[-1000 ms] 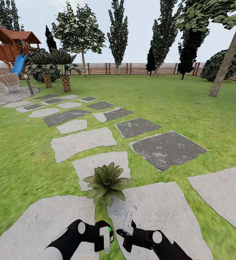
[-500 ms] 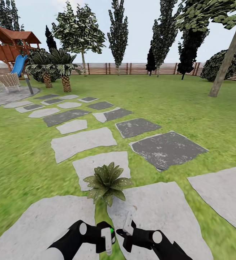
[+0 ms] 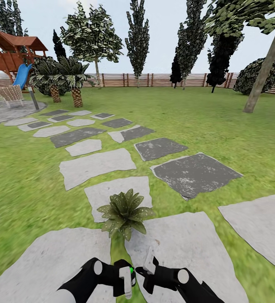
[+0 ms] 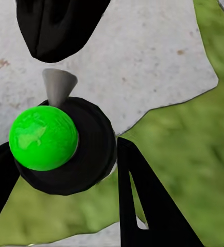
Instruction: Pick up the pesticide atomizer in the garden and spray insectifuge to fully cover both potted plants in the garden.
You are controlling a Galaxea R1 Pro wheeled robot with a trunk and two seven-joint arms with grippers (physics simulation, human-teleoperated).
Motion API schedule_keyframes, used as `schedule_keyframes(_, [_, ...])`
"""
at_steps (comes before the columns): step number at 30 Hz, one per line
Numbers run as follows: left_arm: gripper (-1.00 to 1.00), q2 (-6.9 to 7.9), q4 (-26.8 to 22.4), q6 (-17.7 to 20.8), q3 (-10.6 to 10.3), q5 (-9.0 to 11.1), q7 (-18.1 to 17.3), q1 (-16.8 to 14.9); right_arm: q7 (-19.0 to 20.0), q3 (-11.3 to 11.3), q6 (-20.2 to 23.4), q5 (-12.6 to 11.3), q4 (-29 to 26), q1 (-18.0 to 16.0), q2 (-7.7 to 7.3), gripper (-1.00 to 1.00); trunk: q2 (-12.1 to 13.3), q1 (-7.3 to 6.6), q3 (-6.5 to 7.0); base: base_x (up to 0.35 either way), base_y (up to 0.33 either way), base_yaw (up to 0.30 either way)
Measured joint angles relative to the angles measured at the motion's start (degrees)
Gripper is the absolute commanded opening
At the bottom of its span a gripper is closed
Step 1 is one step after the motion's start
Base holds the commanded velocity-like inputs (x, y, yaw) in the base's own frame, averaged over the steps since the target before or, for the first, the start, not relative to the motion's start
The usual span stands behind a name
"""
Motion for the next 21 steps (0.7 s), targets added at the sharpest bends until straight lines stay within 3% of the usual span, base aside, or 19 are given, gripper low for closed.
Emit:
schedule_keyframes(16, [-1.00, -0.49, 0.00, 0.00, 0.00, 0.03, 0.00, 0.00, 0.00, 0.02, 0.00, 0.00, 0.00, 0.00, 0.00, -1.00, 0.00, 0.00, 0.00, 0.000, 0.000, 0.000])
schedule_keyframes(21, [-1.00, 0.01, 0.13, 0.12, -0.20, -0.13, 0.04, 0.00, 0.00, 0.02, 0.00, 0.00, 0.00, 0.00, 0.00, -1.00, 0.00, 0.00, 0.00, 0.000, 0.000, 0.000])
